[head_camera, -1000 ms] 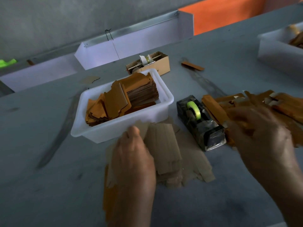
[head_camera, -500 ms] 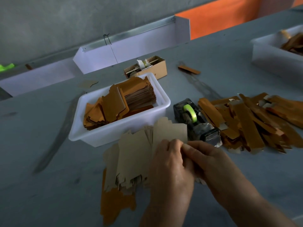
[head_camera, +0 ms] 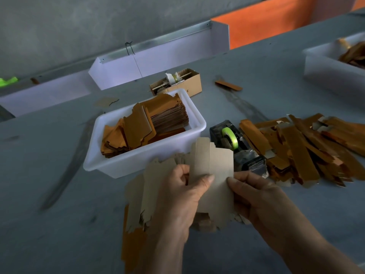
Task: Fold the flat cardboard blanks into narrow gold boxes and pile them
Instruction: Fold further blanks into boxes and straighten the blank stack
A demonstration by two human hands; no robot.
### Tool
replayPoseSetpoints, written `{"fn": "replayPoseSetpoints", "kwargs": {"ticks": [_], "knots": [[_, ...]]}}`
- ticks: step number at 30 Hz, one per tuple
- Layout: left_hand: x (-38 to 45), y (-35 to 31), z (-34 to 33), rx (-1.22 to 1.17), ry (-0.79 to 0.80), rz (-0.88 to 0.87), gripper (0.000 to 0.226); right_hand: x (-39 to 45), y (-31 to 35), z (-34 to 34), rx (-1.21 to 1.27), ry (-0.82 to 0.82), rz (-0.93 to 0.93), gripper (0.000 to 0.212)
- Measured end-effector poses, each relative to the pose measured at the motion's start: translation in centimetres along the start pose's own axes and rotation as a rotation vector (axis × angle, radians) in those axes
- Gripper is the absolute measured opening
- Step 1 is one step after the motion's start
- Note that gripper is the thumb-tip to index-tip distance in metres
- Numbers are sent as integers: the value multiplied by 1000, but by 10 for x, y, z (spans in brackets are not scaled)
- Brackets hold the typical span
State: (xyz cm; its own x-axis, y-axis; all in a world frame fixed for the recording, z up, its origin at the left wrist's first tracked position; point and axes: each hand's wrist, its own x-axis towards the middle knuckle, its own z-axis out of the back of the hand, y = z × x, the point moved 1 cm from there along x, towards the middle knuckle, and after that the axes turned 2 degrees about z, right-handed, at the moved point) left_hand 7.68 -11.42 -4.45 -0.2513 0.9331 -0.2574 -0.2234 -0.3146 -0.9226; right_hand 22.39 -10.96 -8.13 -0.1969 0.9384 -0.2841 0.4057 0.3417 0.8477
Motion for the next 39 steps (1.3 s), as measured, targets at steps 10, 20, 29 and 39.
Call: {"fn": "replayPoseSetpoints", "kwargs": {"ticks": [10,20,29,39], "knots": [[2,2,-7,40,-71,-27,39,-5,1,1,-329,-93,86,7],[-7,1,-16,20,-8,-101,6,-18,2,-23,-476,-44,403,22],[-9,-5,-2,-26,178,-130,9,-14,4,-19,-489,-40,331,19],[-13,-10,-6,73,258,-94,11,-11,14,-4,-215,-3,72,27]]}}
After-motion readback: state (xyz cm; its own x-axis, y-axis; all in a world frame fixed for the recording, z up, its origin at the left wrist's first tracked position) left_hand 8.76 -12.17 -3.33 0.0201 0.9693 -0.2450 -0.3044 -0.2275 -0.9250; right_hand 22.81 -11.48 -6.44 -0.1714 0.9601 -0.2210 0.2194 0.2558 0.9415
